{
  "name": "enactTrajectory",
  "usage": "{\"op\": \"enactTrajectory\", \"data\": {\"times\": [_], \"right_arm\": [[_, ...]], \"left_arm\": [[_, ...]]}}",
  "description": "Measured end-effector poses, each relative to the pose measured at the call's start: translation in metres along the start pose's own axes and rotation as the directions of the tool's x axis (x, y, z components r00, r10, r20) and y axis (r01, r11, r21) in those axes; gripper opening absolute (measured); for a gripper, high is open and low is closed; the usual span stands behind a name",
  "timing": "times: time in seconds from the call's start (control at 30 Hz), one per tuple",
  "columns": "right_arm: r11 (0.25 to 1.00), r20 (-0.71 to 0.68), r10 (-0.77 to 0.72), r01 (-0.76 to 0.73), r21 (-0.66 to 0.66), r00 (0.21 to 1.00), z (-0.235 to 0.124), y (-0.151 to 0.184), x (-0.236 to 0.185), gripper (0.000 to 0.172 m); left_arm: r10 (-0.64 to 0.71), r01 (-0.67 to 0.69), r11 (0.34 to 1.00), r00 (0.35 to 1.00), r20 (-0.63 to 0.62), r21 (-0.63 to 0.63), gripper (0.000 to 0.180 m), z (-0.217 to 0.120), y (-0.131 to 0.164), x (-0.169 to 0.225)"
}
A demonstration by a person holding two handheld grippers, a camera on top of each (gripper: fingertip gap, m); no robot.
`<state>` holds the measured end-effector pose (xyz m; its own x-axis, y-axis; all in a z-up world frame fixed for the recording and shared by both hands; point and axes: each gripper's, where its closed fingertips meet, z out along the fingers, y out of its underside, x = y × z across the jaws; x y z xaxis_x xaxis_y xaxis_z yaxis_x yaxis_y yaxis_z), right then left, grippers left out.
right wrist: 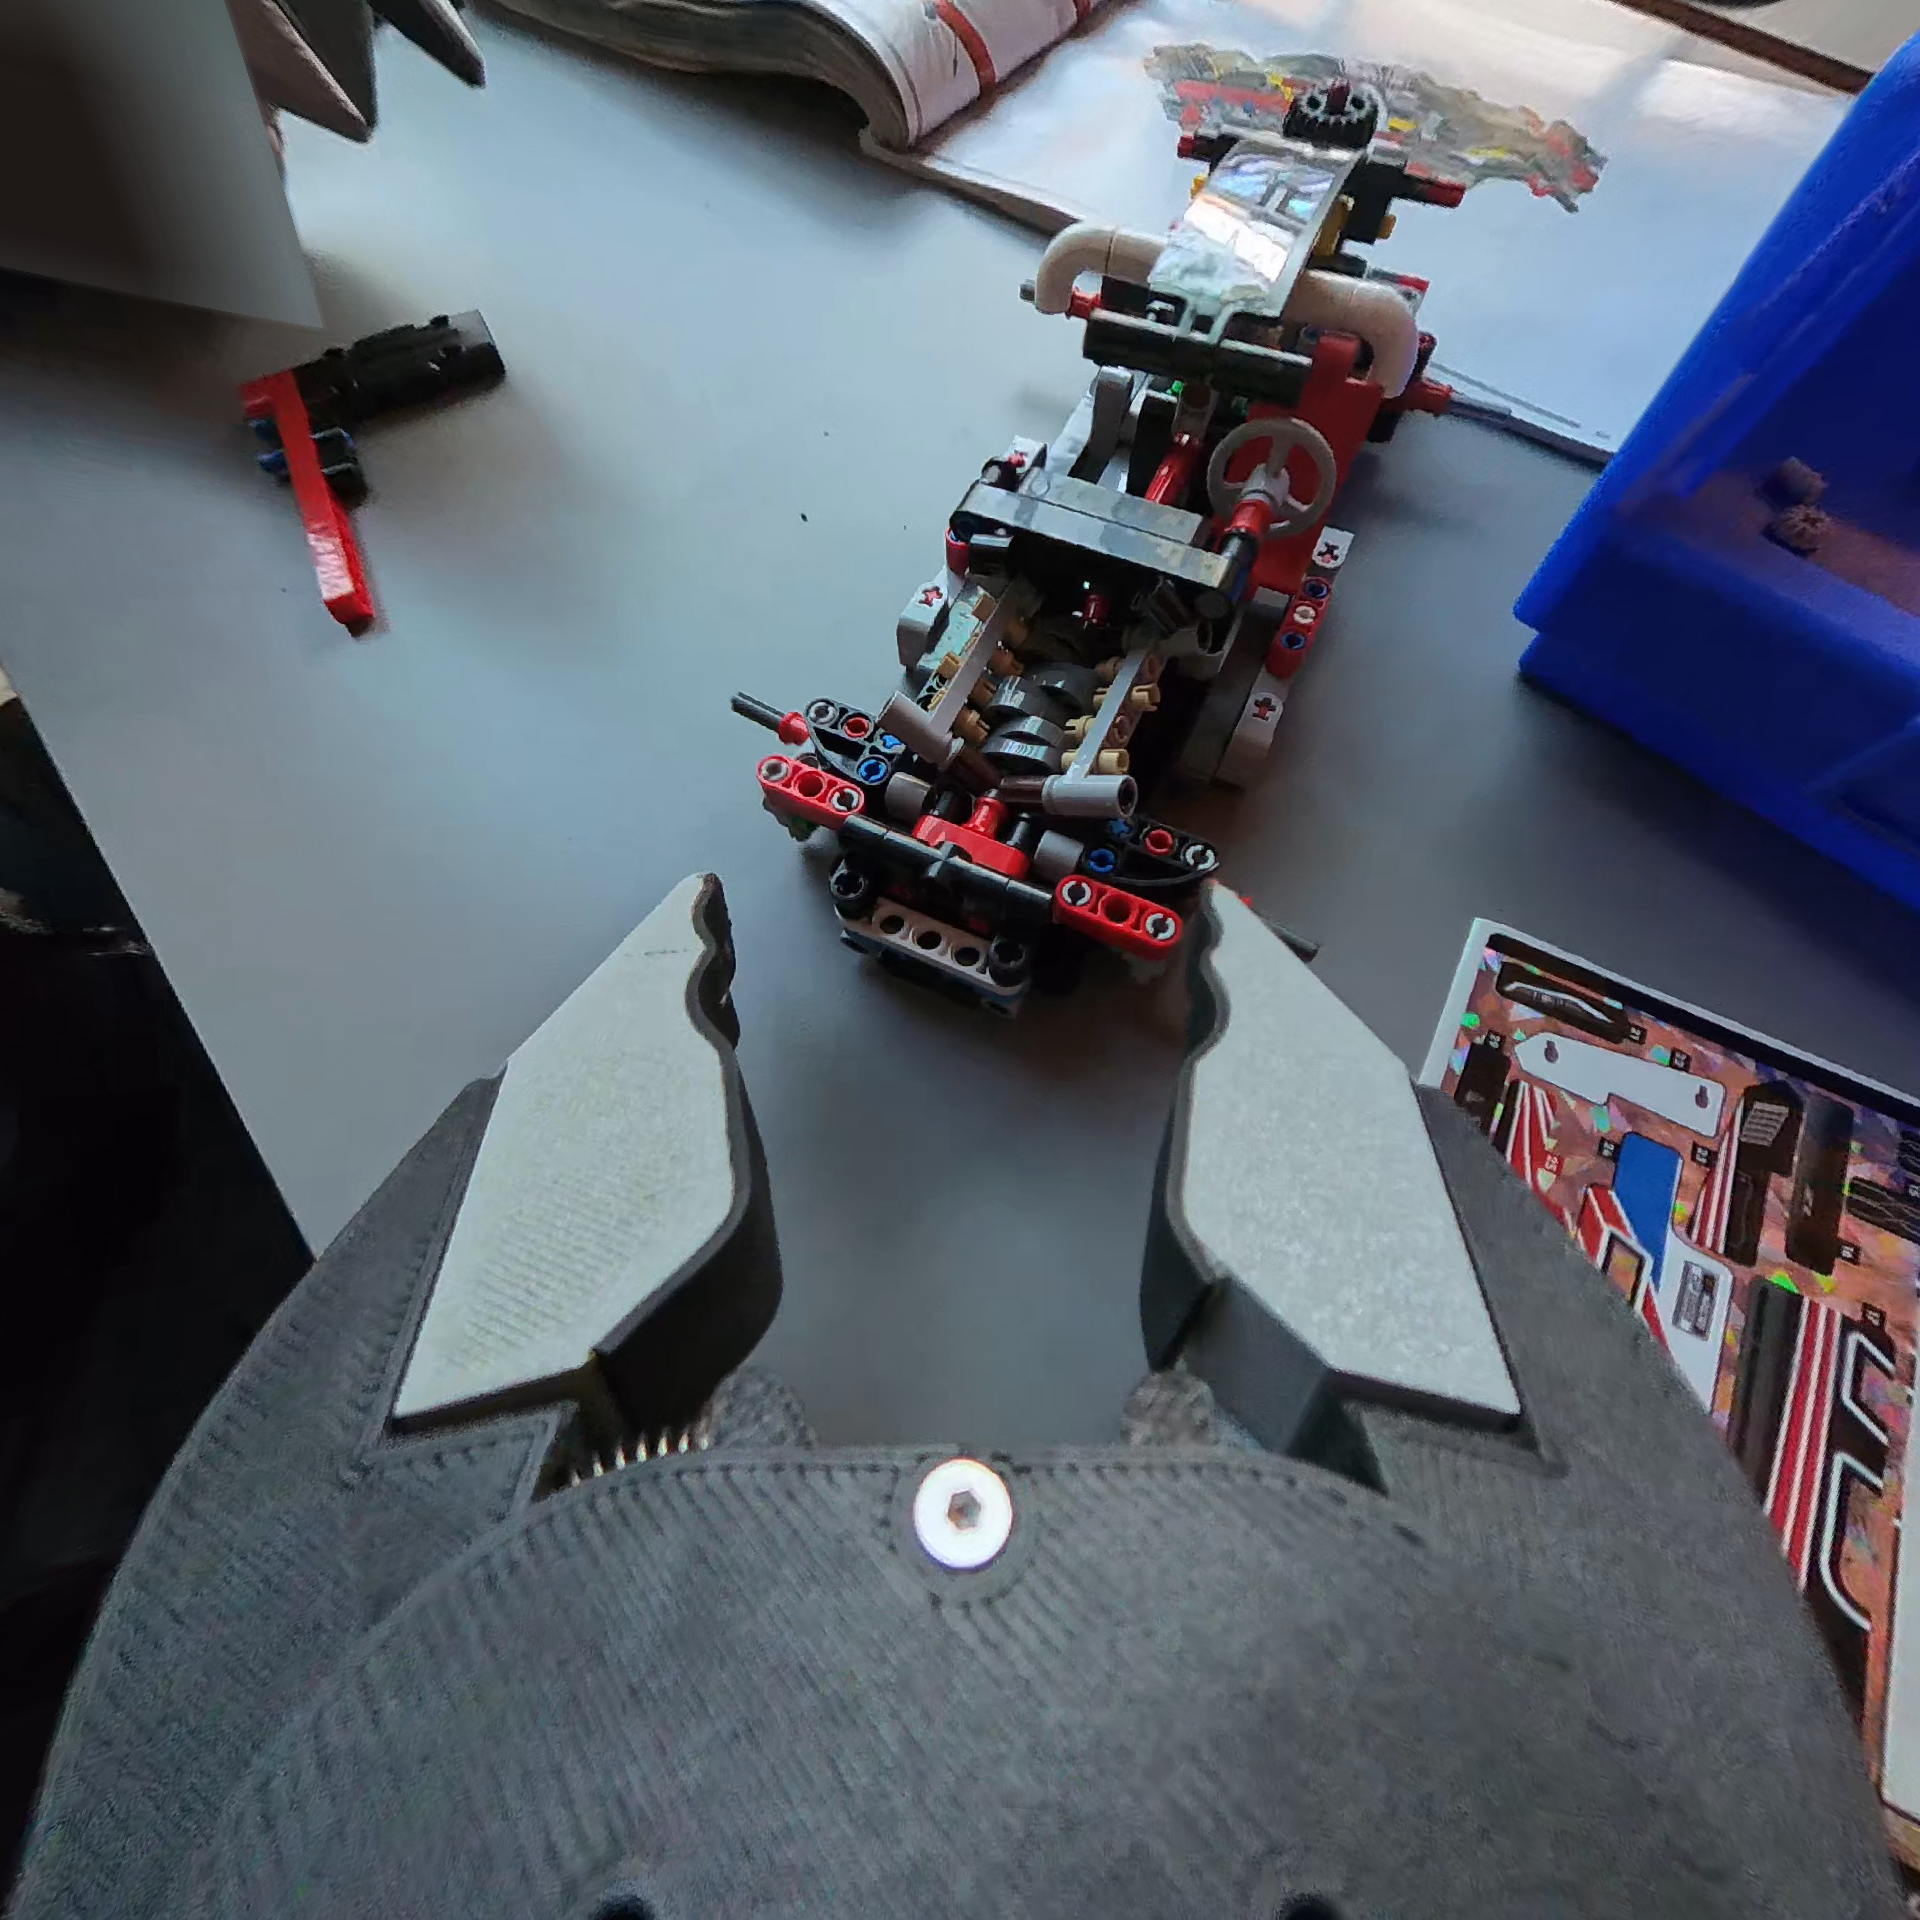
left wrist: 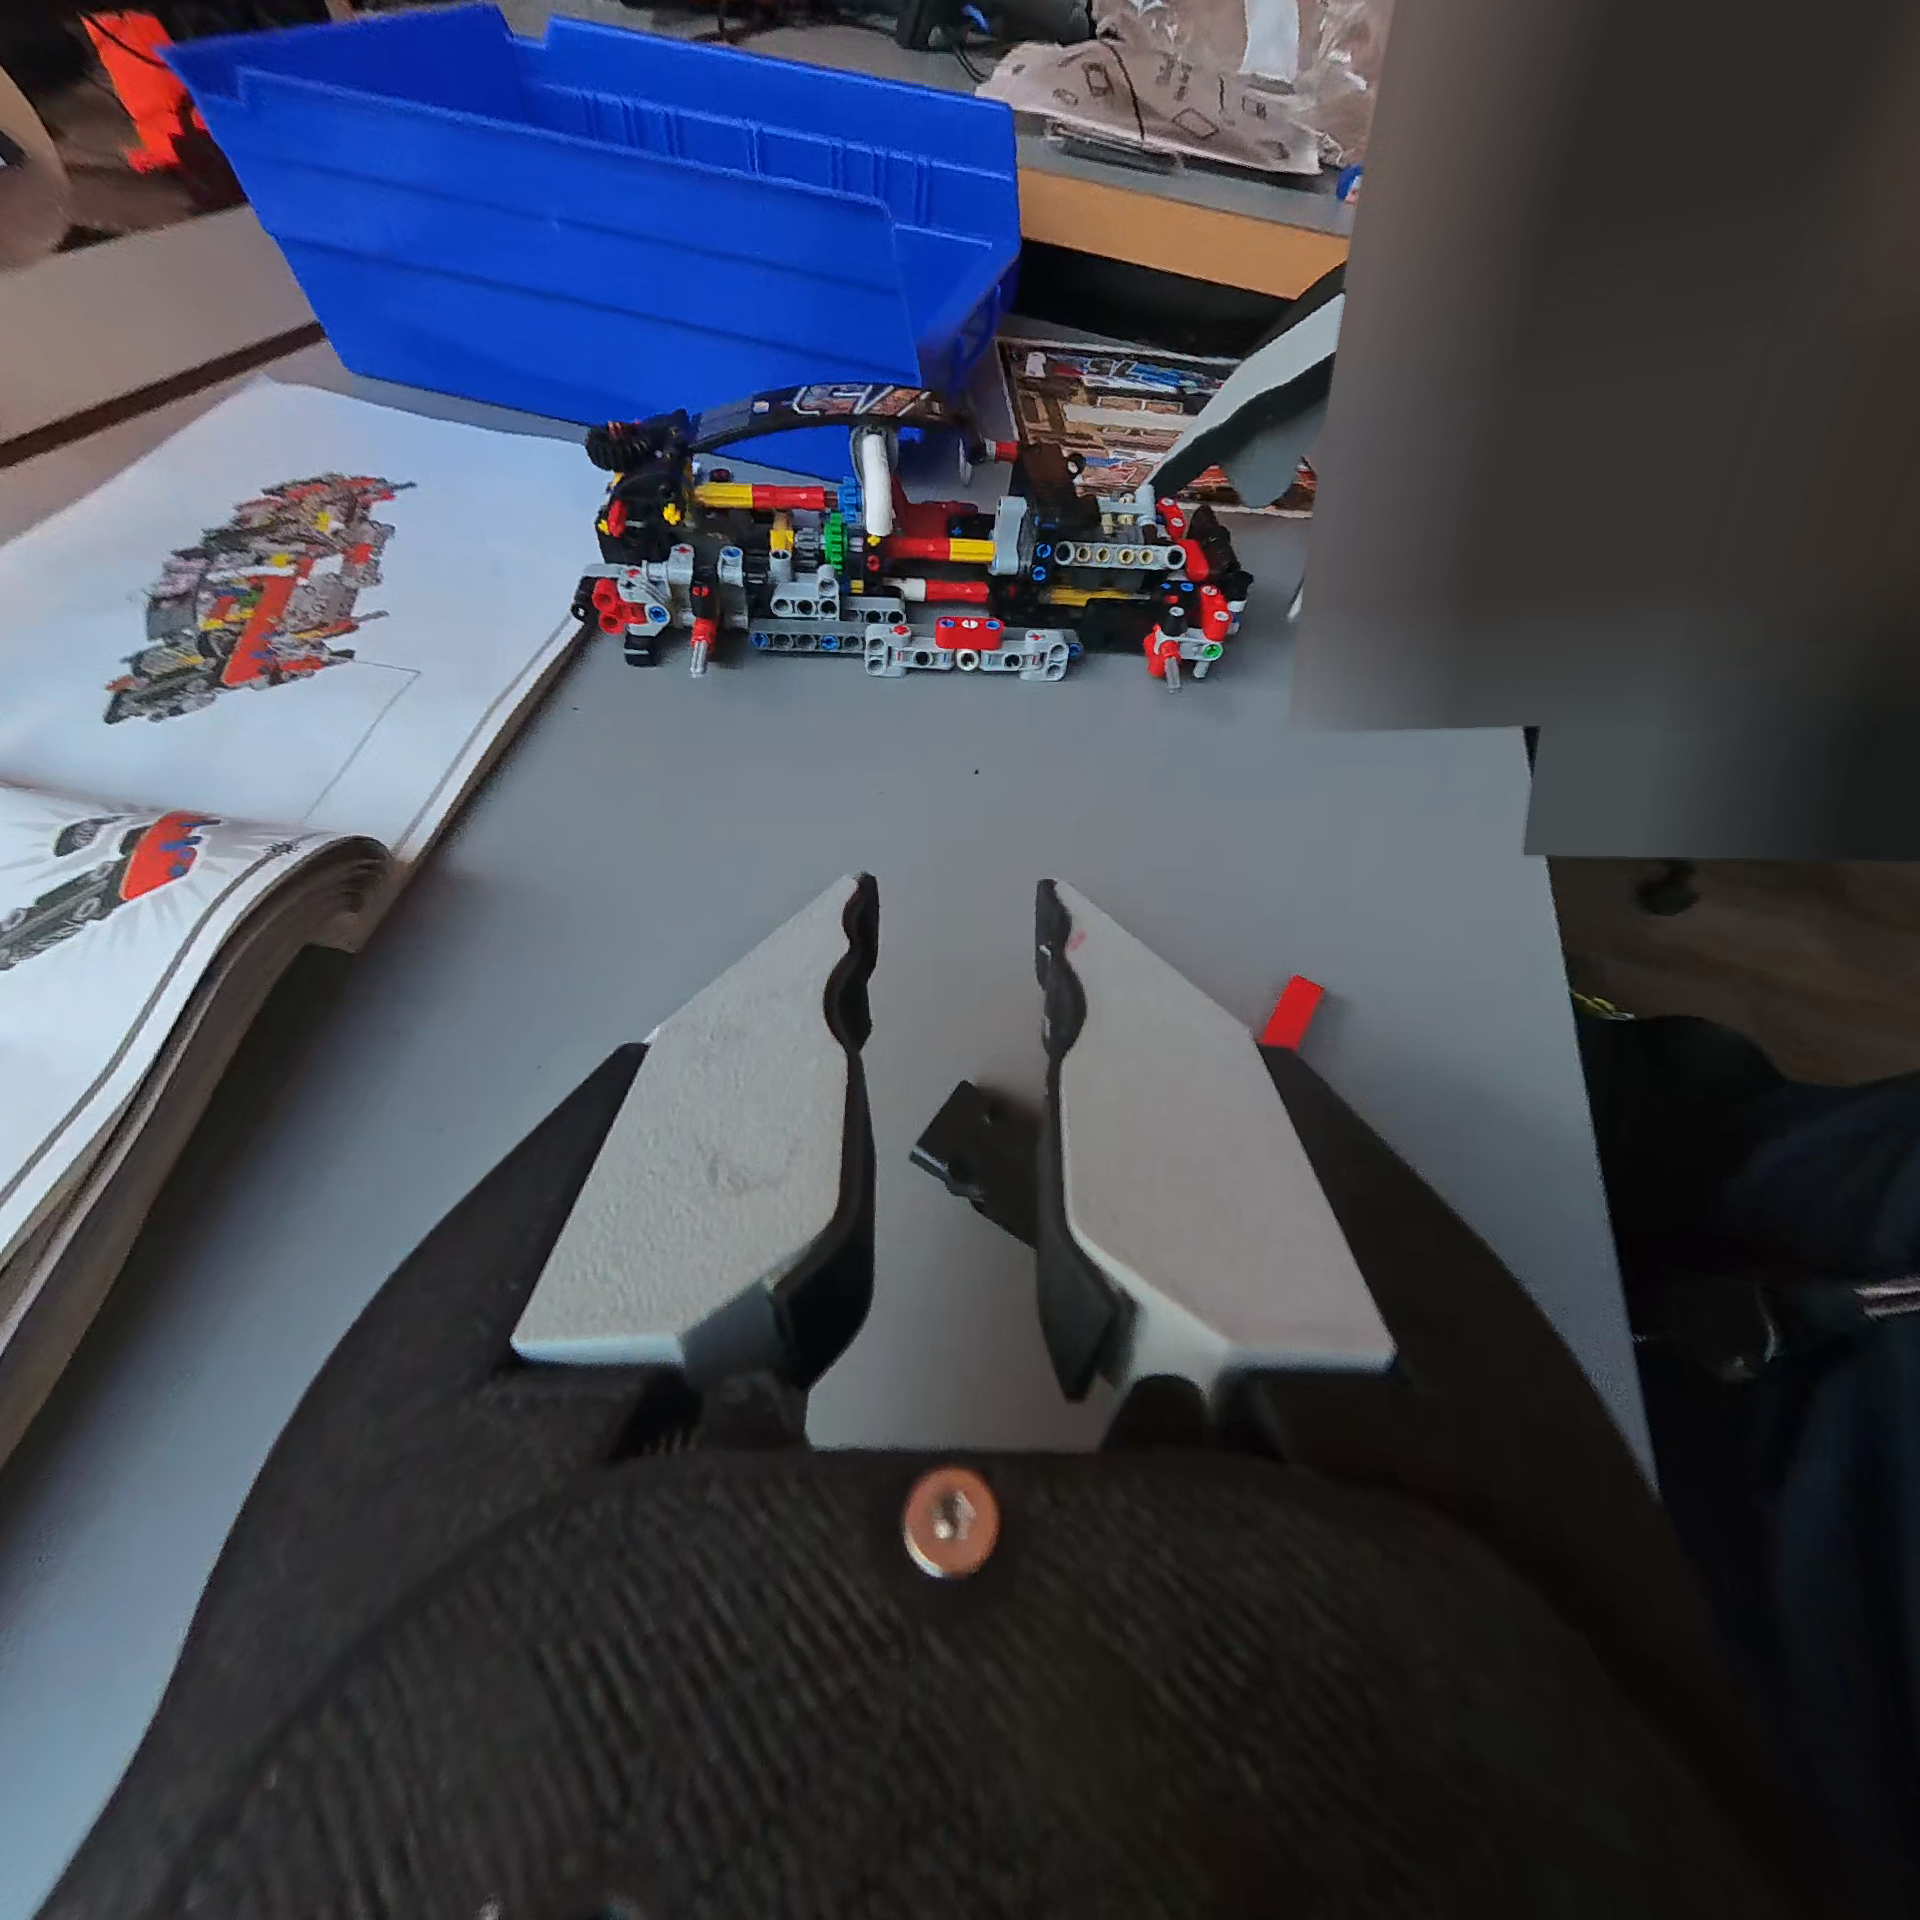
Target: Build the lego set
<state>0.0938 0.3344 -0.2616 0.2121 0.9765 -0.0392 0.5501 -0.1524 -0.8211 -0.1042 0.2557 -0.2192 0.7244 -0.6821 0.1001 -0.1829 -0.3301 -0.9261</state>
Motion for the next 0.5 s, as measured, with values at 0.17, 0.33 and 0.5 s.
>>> {"op": "enactTrajectory", "data": {"times": [0.17, 0.33, 0.5], "right_arm": [[0.986, 0.007, -0.012, 0.011, 0.168, 1.000, -0.016, -0.020, 0.006, 0.079], [0.926, -0.048, 0.009, 0.010, 0.378, 0.999, -0.039, -0.044, 0.030, 0.078], [0.918, -0.101, 0.005, 0.036, 0.396, 0.995, -0.038, -0.049, 0.047, 0.079]], "left_arm": [[0.124, -0.131, 0.986, 0.990, 0.068, 0.101, 0.028, -0.009, -0.010, 0.003], [0.229, -0.238, 0.962, 0.970, 0.079, 0.133, 0.021, -0.008, -0.015, 0.010], [0.263, -0.296, 0.941, 0.945, 0.193, 0.163, 0.012, -0.014, -0.022, -0.003]]}}
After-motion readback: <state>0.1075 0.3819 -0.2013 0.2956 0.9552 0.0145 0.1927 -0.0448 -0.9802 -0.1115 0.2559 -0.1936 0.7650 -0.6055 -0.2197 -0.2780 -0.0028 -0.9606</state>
